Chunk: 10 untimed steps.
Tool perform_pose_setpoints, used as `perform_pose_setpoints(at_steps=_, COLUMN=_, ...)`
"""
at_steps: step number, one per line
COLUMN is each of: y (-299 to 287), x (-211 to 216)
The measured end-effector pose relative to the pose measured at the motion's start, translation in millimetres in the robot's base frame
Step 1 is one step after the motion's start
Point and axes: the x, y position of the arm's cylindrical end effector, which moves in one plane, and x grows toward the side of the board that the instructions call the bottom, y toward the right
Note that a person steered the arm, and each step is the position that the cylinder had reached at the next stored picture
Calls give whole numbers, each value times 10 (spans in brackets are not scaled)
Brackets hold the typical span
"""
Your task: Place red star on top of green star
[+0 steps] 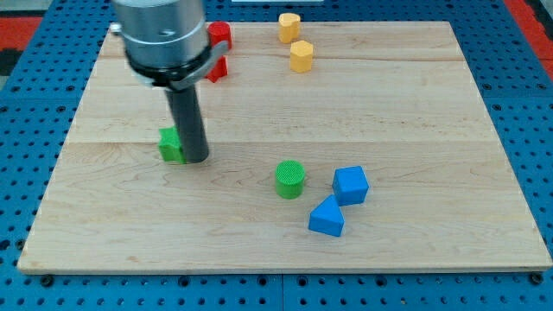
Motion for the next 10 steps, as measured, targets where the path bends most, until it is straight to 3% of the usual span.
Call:
perform_pose_setpoints(at_steps=2, y=-522, x=-623)
perform_pose_setpoints(at_steps=3, y=-88, x=-575)
perform_pose_setpoints(at_steps=4, y=727, x=-1025)
perform_pose_setpoints(at_steps=5, y=846, x=-1752)
perform_pose_setpoints(at_steps=6, y=488, x=-1935)
perform_pose_setpoints(at_steps=7, y=-371, x=-1808)
perform_pose_setpoints(at_steps=8, y=-654, x=-1594)
perform_pose_setpoints(at_steps=9, y=-635, x=-1433)
perform_pose_setpoints(at_steps=10, y=18, x=-1437)
